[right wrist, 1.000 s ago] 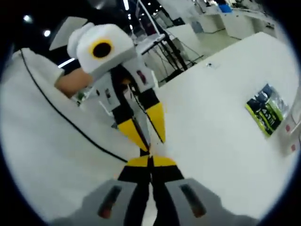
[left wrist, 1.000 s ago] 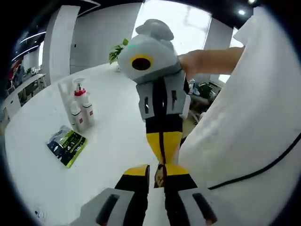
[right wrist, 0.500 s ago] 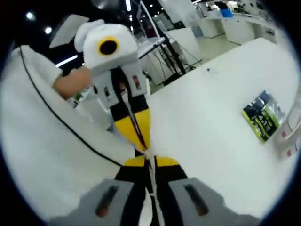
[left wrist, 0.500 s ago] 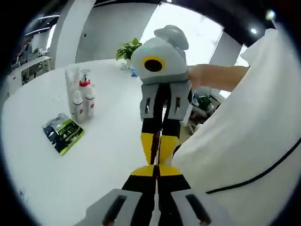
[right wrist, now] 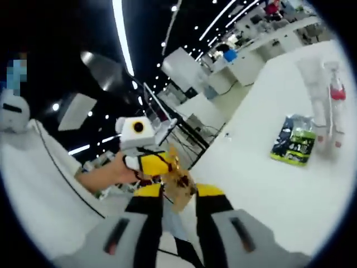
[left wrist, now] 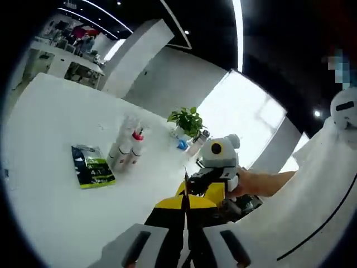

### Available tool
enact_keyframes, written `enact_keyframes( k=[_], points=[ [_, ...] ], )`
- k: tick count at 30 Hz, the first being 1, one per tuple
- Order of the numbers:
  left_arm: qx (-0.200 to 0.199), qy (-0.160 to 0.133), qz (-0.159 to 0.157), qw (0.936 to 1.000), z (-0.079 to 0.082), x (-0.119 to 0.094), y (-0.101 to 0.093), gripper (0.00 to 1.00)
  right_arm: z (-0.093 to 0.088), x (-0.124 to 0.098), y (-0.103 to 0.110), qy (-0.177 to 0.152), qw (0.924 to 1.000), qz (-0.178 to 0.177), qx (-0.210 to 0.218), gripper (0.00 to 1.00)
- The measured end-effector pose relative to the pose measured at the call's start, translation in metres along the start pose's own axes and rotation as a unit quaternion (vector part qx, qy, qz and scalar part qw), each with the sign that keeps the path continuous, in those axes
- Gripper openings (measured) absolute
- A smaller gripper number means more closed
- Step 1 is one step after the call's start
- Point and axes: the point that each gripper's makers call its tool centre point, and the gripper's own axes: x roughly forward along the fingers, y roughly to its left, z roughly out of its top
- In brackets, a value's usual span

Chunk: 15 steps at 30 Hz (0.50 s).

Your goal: Arrange the skincare products in the storage area until every visible bottle or jar stands upright without overlapping.

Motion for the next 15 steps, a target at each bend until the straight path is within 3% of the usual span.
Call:
enact_keyframes(
  k=[6,9,15],
  points=[
    [-0.029,-0.033,0.000,0.9990,-0.006,0.008,-0.003,0.00,0.003,0.007,0.005,-0.024,0.9996,-0.006,0.009,0.18],
    [-0.059,-0.059,-0.007,0.9965,-0.004,0.009,-0.003,0.00,0.012,0.006,0.003,-0.056,0.9977,-0.008,0.036,0.14],
    [-0.094,-0.085,-0.005,0.9919,-0.007,0.004,0.003,0.00,0.019,0.003,-0.005,-0.074,0.9953,-0.021,0.059,0.05]
  ],
)
